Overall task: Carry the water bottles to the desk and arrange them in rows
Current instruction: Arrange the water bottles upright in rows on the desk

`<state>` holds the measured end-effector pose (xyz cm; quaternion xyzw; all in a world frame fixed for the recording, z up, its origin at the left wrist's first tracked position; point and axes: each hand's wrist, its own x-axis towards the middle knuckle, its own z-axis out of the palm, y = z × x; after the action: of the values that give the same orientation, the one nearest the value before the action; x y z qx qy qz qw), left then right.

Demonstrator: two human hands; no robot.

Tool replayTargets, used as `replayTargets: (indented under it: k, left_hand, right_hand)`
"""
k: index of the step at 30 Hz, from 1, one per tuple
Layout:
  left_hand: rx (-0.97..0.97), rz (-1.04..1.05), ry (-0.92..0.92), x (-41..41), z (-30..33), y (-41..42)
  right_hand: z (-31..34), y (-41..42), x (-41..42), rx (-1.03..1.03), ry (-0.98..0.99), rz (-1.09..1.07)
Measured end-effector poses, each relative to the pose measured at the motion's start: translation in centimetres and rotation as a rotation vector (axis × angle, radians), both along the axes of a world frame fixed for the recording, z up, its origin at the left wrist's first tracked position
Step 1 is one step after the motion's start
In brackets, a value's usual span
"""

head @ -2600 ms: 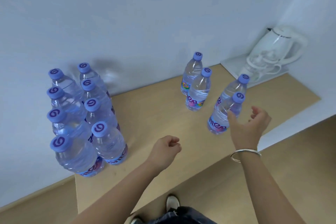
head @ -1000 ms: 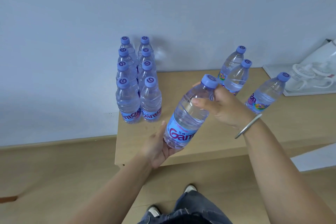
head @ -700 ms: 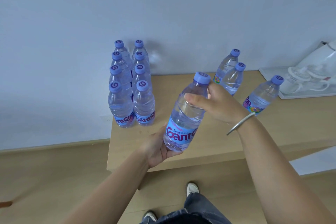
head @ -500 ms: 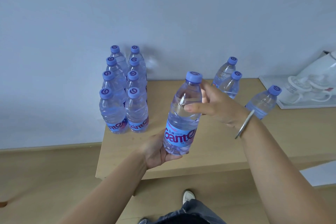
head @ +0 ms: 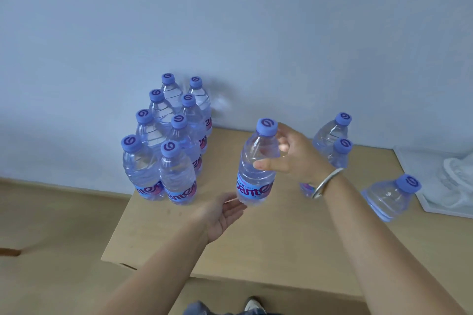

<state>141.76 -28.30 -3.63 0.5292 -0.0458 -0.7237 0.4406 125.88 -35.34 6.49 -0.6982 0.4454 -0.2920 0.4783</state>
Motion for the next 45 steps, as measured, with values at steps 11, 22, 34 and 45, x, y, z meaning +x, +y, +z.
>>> replayTargets:
  k: [11,22,34,45]
  left_hand:
    - [-0.179,-0.133,-0.702,-0.3,-1.4,-4.5]
    - [-0.097,0.023,-0.712,1.6,-3.0,-11.7]
    - [-0.047,0.191,-0.570,1.2,-3.9,-15.8]
    - [-0.040,0.257,-0.516,1.1,-4.2,-17.2]
  right_hand:
    - [-3.6,-7.6,3.5,-0.004,-0.005,-0.005]
    - [-5.9,-13.6,8.1,0.049,0.009,-0.137]
    - [-7.4,-17.4,10.0,-0.010,0.049,-0.073]
    - [-7.7,-19.0,10.1,-0.136,0.133,-0.009]
